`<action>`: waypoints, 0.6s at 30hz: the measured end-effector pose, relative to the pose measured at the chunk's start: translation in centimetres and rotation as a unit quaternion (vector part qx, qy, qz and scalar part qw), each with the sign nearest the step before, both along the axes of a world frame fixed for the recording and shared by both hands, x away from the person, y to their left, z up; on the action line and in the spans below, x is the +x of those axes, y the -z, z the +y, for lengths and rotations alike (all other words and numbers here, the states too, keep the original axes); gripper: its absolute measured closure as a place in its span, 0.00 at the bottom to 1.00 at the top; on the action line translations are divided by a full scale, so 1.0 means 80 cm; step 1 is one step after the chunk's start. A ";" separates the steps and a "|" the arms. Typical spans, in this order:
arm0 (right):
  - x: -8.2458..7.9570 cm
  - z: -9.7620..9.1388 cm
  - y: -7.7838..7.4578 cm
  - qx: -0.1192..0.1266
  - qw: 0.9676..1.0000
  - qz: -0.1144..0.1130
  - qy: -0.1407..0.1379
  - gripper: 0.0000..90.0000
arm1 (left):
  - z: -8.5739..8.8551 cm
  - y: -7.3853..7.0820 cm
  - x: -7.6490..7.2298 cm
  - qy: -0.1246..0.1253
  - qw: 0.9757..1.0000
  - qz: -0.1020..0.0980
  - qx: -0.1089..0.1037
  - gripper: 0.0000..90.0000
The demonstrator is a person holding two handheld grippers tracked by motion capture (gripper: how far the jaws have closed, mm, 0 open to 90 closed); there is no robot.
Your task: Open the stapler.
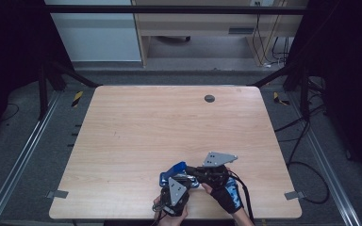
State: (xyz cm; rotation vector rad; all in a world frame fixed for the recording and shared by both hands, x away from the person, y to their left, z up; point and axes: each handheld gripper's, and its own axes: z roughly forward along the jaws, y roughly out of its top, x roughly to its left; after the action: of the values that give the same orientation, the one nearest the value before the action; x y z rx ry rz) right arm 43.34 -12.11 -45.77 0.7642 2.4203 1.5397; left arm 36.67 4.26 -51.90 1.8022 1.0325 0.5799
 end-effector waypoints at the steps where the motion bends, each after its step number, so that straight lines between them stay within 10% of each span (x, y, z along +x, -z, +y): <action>1: 0.001 0.001 -0.001 0.002 1.000 0.000 -0.002 1.00 | 0.000 0.000 0.000 0.000 1.000 -0.001 0.000 1.00; 18: 0.007 0.014 -0.008 0.010 1.000 -0.005 -0.019 1.00 | 0.000 0.000 -0.001 -0.001 1.000 -0.002 0.001 1.00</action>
State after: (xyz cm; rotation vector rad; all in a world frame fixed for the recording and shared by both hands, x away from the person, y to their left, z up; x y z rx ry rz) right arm 43.87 -10.97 -45.16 0.7149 2.4297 1.5791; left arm 36.61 4.22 -51.94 1.8017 1.0308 0.5857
